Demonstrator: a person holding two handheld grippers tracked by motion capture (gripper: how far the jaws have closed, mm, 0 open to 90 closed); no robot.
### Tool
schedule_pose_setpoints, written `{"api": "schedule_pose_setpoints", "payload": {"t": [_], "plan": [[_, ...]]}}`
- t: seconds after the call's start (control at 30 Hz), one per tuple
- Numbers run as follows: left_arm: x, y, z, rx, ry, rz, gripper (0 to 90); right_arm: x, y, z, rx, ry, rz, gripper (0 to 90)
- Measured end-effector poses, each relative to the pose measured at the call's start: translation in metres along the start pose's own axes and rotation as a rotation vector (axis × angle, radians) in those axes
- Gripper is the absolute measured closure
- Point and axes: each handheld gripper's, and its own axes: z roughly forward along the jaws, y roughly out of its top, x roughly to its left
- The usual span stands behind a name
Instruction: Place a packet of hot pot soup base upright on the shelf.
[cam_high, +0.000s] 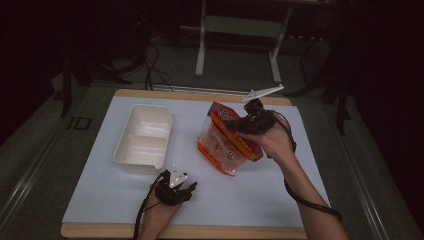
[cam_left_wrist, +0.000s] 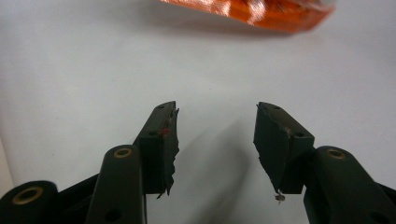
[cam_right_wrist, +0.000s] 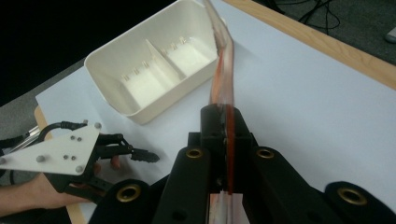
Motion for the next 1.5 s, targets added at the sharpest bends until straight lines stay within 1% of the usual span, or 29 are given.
{"api": "schedule_pose_setpoints", "payload": {"t": [0.1, 0.33, 0.5, 0.63, 0.97, 1.13, 1.27, 1.5], "plan": [[0.001, 0.0, 0.001, 0.017, -0.017, -0.006, 48.4, 0.0, 0.005, 0.0, -0.001, -0.005, 0.0, 89.8], [0.001, 0.0, 0.001, 0.015, -0.014, -0.001, 47.8, -0.001, 0.015, 0.004, 0.017, -0.036, -0.007, 89.8], [0.0, 0.0, 0.001, 0.012, -0.011, 0.001, 47.8, 0.001, 0.021, 0.008, 0.014, -0.049, -0.011, 89.8], [0.0, 0.0, 0.001, 0.012, -0.012, 0.0, 47.5, 0.003, 0.027, 0.01, 0.007, -0.052, -0.009, 89.8], [0.0, 0.0, 0.001, 0.012, -0.011, -0.001, 47.3, 0.007, 0.04, 0.019, 0.0, -0.06, -0.026, 89.8], [0.001, 0.0, 0.0, 0.012, -0.013, -0.004, 47.2, 0.008, 0.046, 0.024, -0.008, -0.069, -0.018, 89.8], [0.001, 0.0, 0.0, 0.007, -0.016, -0.012, 47.2, 0.009, 0.051, 0.028, -0.014, -0.071, -0.002, 89.8], [0.001, 0.0, 0.0, 0.004, -0.017, -0.016, 47.3, 0.011, 0.062, 0.036, -0.018, -0.081, 0.001, 89.8]]}}
